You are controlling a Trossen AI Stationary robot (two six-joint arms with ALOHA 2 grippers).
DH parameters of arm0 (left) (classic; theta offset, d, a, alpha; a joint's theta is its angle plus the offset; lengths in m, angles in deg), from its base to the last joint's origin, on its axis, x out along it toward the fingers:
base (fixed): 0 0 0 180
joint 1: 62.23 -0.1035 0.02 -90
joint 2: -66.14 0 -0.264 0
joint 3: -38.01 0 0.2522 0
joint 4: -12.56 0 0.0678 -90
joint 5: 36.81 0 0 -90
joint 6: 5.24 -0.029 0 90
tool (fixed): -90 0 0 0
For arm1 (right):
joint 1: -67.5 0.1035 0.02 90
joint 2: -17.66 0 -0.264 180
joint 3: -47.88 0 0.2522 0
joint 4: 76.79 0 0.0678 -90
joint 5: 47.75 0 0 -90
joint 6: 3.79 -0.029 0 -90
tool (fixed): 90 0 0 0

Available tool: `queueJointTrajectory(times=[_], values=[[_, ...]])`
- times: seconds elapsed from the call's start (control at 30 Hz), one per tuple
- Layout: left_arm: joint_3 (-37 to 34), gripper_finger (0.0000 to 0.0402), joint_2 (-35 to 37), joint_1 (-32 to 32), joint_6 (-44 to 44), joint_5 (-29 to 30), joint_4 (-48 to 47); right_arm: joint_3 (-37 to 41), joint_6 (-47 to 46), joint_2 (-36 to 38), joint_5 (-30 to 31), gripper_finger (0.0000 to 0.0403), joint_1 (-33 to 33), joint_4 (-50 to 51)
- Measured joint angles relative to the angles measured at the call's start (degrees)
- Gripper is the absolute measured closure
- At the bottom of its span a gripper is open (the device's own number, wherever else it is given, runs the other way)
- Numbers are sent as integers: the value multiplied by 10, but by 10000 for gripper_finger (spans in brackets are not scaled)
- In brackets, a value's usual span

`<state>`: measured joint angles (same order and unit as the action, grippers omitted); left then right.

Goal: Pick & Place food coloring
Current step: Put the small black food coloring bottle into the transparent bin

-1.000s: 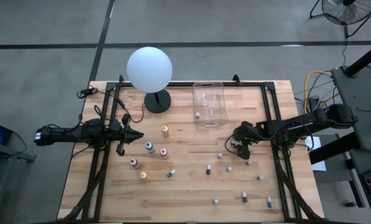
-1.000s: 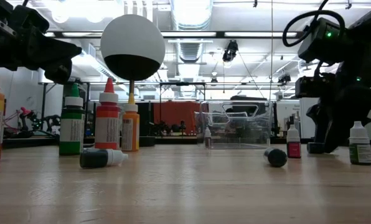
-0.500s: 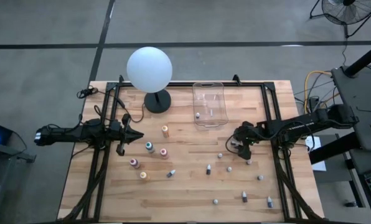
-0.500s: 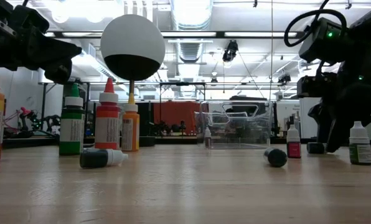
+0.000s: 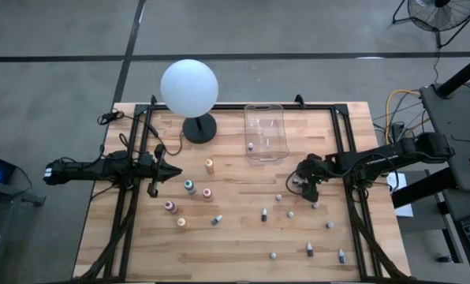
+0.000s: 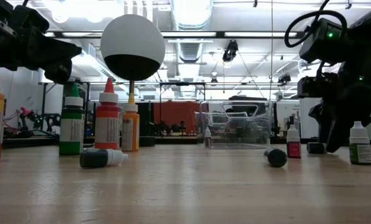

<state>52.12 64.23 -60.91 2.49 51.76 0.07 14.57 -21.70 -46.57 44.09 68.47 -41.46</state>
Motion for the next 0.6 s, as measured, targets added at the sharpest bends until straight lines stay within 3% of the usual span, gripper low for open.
queueJointTrajectory(times=[0.6], values=[[0,401,0,0,0,0,0,0,-27,1,-2,342,0,2]])
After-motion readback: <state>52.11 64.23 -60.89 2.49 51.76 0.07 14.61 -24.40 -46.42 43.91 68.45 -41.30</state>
